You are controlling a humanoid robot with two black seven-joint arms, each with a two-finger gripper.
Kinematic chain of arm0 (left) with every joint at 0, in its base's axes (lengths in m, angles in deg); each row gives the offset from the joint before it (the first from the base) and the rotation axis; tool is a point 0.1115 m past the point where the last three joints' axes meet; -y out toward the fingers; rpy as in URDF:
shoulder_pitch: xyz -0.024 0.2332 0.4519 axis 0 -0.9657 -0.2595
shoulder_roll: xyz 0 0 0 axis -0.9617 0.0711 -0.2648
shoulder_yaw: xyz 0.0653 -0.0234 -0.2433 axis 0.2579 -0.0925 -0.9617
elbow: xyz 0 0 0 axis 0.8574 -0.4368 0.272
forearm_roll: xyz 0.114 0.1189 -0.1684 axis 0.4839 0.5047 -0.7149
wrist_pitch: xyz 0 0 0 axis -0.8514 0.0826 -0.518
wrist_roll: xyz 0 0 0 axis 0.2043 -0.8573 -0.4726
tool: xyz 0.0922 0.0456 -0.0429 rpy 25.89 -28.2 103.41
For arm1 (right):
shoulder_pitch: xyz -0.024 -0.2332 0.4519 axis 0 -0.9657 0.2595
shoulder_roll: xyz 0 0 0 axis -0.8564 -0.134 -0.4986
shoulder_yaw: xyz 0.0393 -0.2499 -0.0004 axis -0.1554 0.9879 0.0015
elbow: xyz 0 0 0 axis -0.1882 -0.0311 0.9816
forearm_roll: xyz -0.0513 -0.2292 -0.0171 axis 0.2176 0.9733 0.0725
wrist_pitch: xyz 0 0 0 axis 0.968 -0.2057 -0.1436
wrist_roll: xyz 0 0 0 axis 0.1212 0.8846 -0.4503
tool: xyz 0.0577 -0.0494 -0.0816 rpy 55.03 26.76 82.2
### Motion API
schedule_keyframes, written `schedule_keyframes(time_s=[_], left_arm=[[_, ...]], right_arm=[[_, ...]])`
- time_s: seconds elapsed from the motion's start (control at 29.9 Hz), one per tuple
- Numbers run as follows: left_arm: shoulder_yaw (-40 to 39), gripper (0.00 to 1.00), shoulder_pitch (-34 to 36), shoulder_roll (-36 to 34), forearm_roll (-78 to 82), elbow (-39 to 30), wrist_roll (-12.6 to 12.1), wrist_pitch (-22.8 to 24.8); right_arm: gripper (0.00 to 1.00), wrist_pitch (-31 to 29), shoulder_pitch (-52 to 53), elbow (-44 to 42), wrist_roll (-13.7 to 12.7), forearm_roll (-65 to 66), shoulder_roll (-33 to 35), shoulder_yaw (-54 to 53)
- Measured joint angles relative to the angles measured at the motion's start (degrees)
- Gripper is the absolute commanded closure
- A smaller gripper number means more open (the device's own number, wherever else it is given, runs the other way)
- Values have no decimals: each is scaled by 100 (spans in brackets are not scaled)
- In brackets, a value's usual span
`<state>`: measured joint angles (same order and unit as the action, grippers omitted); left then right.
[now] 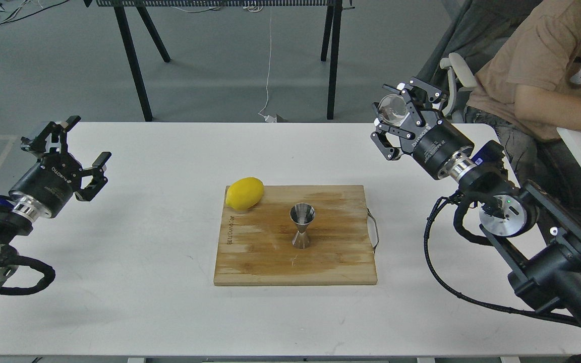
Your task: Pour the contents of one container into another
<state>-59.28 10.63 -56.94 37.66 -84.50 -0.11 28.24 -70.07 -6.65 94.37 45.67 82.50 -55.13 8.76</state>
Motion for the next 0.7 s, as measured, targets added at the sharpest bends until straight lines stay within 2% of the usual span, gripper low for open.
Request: schedule_keyframes(time_s=[0.2,0.43,0.7], left_arm=[[1,6,0,3,7,0,0,0],[1,6,0,13,8,0,0,0],[0,6,0,14,16,0,0,0]], right_arm=[[63,-715,-964,-118,168,-1327,-26,-928],[63,-1514,-1756,-625,454,-2823,-36,-1130],[63,-1664,-1867,-1645,491,-3698,-330,-1130]])
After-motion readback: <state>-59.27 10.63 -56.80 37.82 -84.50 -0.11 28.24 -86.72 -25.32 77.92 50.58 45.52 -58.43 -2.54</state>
